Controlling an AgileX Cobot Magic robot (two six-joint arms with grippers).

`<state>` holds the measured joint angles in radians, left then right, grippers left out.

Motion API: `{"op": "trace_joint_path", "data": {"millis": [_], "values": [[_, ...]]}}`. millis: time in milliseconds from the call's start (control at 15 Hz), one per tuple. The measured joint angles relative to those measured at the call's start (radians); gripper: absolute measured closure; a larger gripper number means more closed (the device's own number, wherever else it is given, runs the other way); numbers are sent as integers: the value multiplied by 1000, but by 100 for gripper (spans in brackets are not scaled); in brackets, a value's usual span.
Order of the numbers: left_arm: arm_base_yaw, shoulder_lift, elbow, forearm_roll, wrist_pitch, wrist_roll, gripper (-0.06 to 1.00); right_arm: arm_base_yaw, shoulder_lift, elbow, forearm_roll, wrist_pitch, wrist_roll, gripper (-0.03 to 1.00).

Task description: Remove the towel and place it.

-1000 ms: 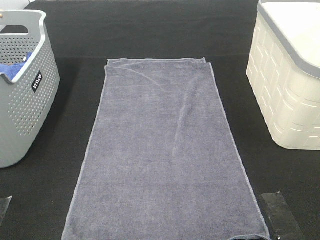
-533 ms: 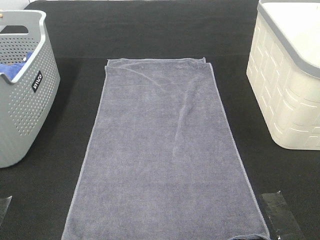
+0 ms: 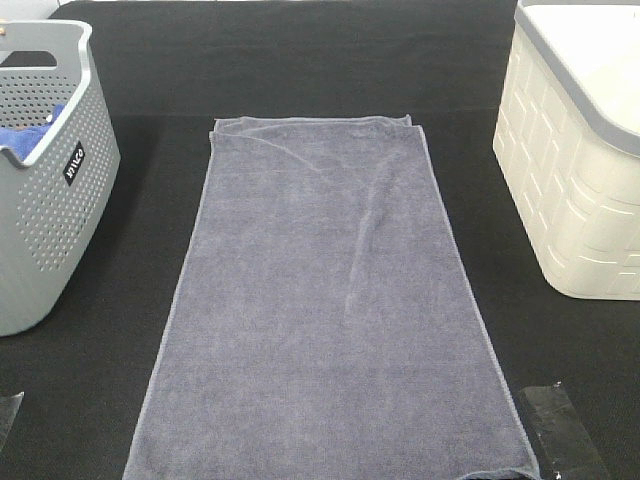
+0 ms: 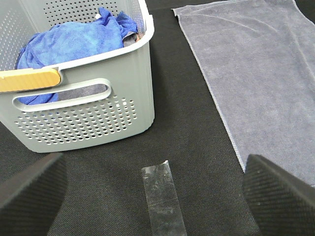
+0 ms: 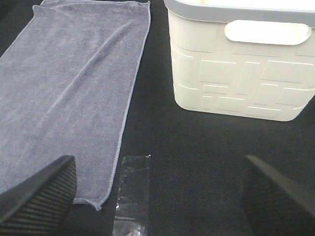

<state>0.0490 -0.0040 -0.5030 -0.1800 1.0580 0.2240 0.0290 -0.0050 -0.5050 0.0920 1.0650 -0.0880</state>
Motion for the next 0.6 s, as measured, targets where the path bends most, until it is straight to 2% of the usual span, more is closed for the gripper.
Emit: {"op": "trace_joint_path", "data": {"millis": [600], "values": [[0,0,0,0,0,1,3,0,0,0,3,0,0,14]]}}
